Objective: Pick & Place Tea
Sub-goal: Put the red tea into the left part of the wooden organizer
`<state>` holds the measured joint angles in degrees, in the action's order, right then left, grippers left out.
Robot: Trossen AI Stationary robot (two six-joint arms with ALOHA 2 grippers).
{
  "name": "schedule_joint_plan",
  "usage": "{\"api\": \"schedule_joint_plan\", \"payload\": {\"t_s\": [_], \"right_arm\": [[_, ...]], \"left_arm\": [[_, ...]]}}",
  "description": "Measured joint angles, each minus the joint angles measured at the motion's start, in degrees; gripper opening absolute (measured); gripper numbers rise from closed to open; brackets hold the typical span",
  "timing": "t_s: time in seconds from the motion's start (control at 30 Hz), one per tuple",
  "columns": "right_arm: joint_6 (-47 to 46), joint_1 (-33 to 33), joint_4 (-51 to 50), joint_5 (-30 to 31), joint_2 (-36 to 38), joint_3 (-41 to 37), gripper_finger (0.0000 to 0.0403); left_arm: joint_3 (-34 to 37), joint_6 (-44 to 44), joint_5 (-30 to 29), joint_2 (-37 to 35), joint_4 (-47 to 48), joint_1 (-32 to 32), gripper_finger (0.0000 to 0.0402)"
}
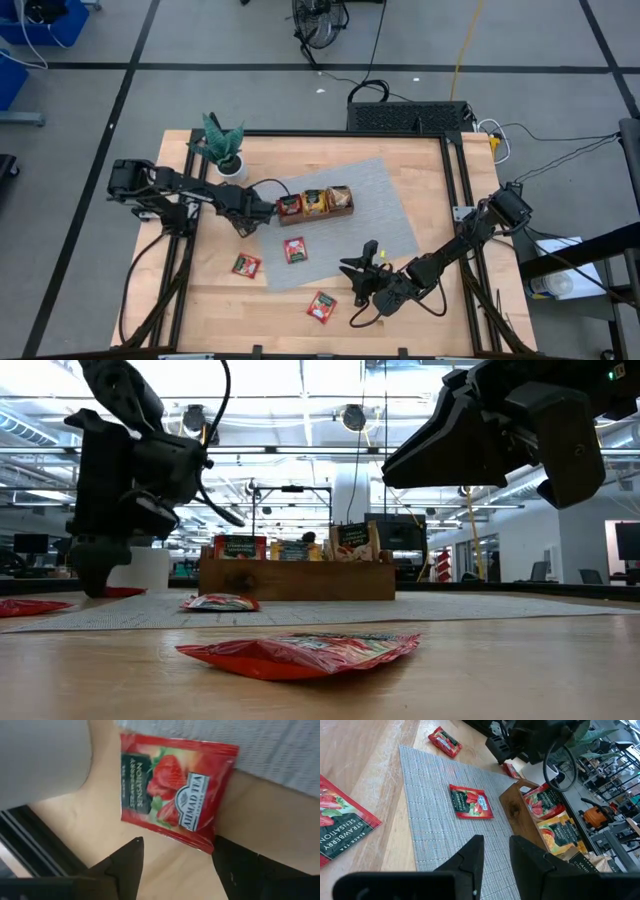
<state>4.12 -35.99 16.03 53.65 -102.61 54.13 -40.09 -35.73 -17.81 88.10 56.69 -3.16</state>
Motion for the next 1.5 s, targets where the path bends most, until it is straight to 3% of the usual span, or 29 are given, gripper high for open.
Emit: {"api": "schedule_joint_plan", "payload": {"t_s": [0.4, 0.87, 1.03, 1.33, 1.4, 1.5], "right_arm": [[0.0, 0.0, 0.0, 0.0, 0.0, 0.0, 0.0079], [0.0, 0.0, 0.0, 0.0, 0.0, 0.0, 0.0079], [0.0, 0.0, 0.0, 0.0, 0.0, 0.0, 0.0079], [0.0, 0.0, 0.0, 0.0, 0.0, 0.0, 0.0079], [0.0, 0.0, 0.0, 0.0, 0.0, 0.0, 0.0079], [0.0, 0.0, 0.0, 0.0, 0.0, 0.0, 0.0079]], "left_arm": [[0.2, 10.7, -0.9, -0.1, -7.2, -5.0, 0.0234], [2.1, 10.5, 0.6, -0.3, -12.3, -8.5, 0.0226], [3.4, 9.8, 1.8, -0.5, -14.3, -8.8, 0.0178], [3.5, 9.4, 3.5, -0.4, -15.6, -8.6, 0.005], [3.6, 9.5, 1.6, -0.3, -15.7, -8.7, 0.0021], [4.1, 9.4, -3.0, 0.1, -14.7, -7.3, 0.0015]]}}
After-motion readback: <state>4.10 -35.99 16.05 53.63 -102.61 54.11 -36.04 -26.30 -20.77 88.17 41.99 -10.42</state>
